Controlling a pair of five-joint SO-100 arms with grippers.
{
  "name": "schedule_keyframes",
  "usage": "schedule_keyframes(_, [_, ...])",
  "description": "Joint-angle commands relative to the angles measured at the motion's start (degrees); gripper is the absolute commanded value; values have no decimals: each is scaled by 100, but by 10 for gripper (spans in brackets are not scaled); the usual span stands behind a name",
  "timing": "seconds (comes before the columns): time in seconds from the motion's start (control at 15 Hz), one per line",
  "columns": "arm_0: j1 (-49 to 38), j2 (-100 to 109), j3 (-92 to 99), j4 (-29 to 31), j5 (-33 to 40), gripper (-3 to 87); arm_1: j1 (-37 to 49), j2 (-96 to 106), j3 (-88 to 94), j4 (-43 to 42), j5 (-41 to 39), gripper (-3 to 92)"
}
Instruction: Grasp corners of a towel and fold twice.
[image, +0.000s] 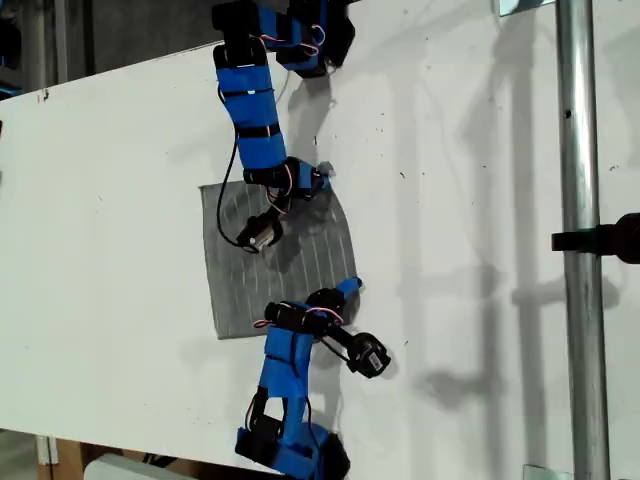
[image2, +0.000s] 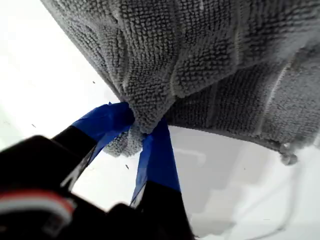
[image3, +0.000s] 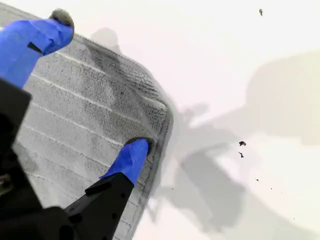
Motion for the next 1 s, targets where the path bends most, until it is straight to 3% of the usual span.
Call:
schedule_keyframes(0.0, [-158,53,-176,-35,-18,394,-79,35,-264,97,79,-2])
schedule_keyframes(0.2, [-352,53,-132,-141,105,377,-141,44,-272,167,132,-2])
schedule_keyframes(0.53, [-492,-220,325,-580,-62,202,-202,53,-281,246,202,-2])
schedule_keyframes(0.6, [-404,-167,413,-659,-176,154,-211,53,-264,255,202,-2])
schedule_keyframes(0.67, [-343,-79,545,-747,-272,15,-202,53,-264,255,202,-2])
schedule_keyframes(0.8, [-193,360,1222,-1195,-659,-29,-193,70,-264,272,202,-2])
schedule_keyframes(0.93, [-141,1055,2382,-2145,-958,-29,-220,97,-272,281,211,-2])
